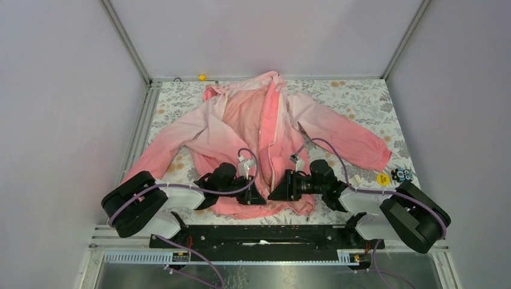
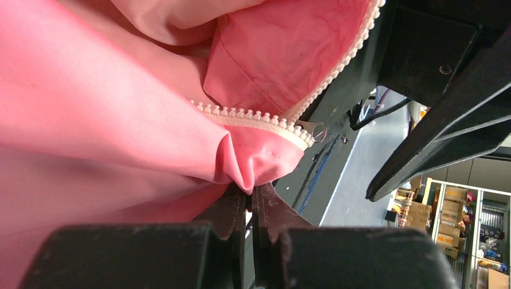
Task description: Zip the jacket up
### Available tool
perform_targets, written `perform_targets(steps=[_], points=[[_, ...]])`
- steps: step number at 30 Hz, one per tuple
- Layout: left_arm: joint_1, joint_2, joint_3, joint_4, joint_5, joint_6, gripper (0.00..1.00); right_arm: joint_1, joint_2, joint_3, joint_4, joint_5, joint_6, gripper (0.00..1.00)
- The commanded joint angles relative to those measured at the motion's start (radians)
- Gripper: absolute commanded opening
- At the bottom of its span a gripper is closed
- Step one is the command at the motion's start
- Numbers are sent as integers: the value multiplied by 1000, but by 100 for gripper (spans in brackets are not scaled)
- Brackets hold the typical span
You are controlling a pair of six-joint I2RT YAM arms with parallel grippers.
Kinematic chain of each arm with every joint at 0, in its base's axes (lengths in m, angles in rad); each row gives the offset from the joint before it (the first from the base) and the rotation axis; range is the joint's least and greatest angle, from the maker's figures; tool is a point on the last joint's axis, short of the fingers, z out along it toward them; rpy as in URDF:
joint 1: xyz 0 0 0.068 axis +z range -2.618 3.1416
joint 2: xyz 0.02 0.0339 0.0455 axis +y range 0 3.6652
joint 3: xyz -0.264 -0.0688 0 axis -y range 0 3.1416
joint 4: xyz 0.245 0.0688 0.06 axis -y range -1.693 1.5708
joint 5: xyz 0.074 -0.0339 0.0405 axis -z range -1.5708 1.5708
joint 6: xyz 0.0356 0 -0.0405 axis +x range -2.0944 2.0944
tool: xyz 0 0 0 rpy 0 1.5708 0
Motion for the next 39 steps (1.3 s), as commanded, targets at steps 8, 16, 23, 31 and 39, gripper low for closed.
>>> perform_targets(steps=[8, 16, 23, 31, 39], points=[[0, 5, 14, 47, 42, -1, 0, 8, 35, 36, 13, 28, 10, 55], [0, 3, 14, 48, 43, -3, 0, 9, 49, 38, 17, 33, 8, 39], [0, 5, 14, 51, 47, -3, 0, 9, 64, 39, 14, 37, 5, 38], [0, 6, 15, 52, 50, -2, 0, 8, 76, 38, 9, 50, -2, 38], [0, 8, 14, 53, 52, -1, 0, 8, 97, 36, 18, 54, -6, 35]])
